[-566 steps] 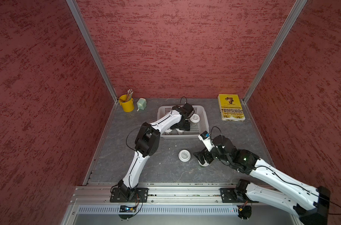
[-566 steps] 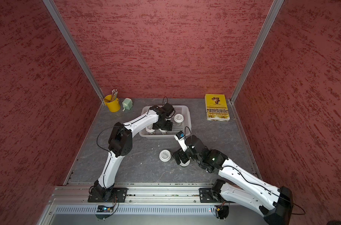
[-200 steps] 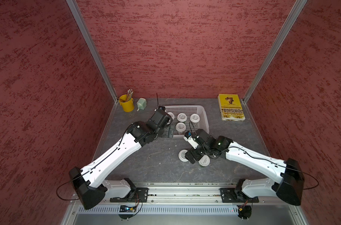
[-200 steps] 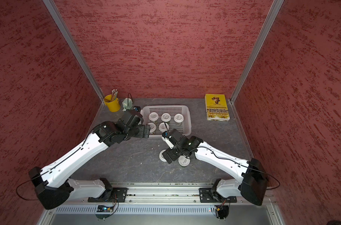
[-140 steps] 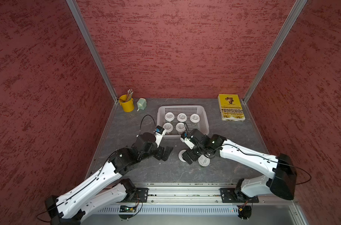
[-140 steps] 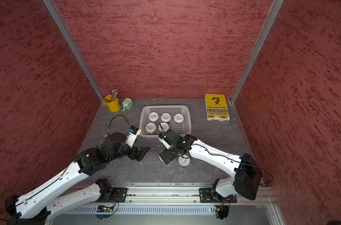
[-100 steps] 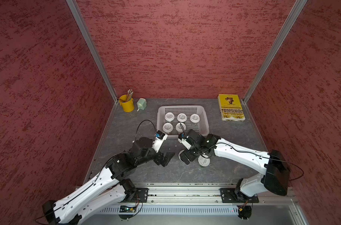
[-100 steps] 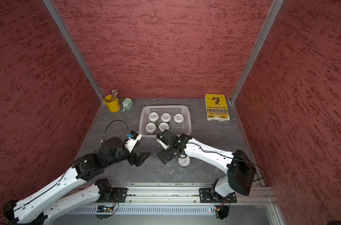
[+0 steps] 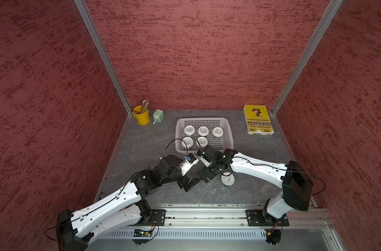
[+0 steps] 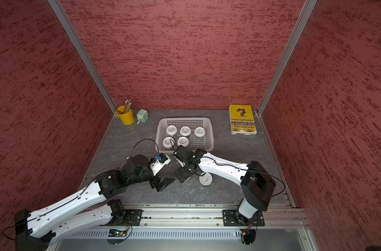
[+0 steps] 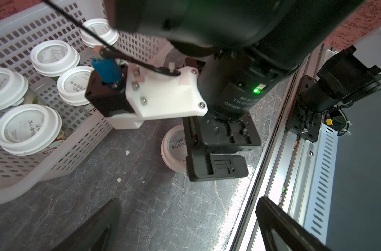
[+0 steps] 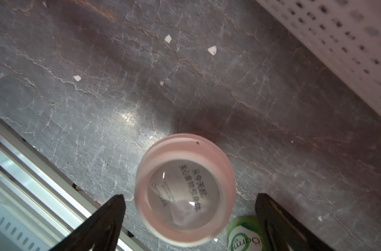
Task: Put the yogurt in the basket
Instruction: Pick up the yogurt from the center of the board.
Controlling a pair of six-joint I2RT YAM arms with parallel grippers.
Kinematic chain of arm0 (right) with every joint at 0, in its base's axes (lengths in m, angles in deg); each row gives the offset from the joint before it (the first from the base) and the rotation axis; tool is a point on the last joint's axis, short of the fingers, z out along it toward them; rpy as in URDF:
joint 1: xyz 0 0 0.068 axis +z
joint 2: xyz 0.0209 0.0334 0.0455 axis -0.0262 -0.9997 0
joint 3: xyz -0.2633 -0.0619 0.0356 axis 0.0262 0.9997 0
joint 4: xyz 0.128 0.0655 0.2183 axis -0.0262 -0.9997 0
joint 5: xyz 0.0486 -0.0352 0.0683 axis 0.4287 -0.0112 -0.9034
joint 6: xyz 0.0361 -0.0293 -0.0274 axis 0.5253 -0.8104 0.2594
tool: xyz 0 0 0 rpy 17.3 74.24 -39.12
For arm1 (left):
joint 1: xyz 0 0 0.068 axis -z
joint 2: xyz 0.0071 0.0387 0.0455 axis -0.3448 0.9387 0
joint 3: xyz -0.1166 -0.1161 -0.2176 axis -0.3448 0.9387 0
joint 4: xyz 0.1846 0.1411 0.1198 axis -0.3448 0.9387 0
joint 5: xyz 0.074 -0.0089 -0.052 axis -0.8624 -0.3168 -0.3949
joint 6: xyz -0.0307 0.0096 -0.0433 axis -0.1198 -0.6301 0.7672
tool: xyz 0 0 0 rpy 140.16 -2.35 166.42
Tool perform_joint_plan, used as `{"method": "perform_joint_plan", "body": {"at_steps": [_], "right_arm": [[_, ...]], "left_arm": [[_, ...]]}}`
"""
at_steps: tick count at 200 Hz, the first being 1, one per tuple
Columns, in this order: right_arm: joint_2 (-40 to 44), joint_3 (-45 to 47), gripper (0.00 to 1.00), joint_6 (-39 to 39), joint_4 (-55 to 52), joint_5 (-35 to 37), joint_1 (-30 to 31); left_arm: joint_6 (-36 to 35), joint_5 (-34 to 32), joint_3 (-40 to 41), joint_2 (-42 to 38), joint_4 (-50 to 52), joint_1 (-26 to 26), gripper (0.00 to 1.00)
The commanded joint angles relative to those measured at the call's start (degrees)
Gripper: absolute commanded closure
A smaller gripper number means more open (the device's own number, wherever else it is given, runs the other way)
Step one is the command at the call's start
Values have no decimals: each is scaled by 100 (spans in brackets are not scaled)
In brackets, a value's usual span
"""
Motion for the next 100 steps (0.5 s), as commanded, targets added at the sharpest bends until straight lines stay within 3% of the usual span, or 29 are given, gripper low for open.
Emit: {"method": "perform_joint_plan", "body": {"at_steps": [1,100], "right_arm": [[-164,-199,2,130,114,183,49],[-418,-270,3,271,103,284,51]], "left_arm": [[-365,163,148,-178,-107,29,0],[-406,70,604,-800,200,45,0]]}}
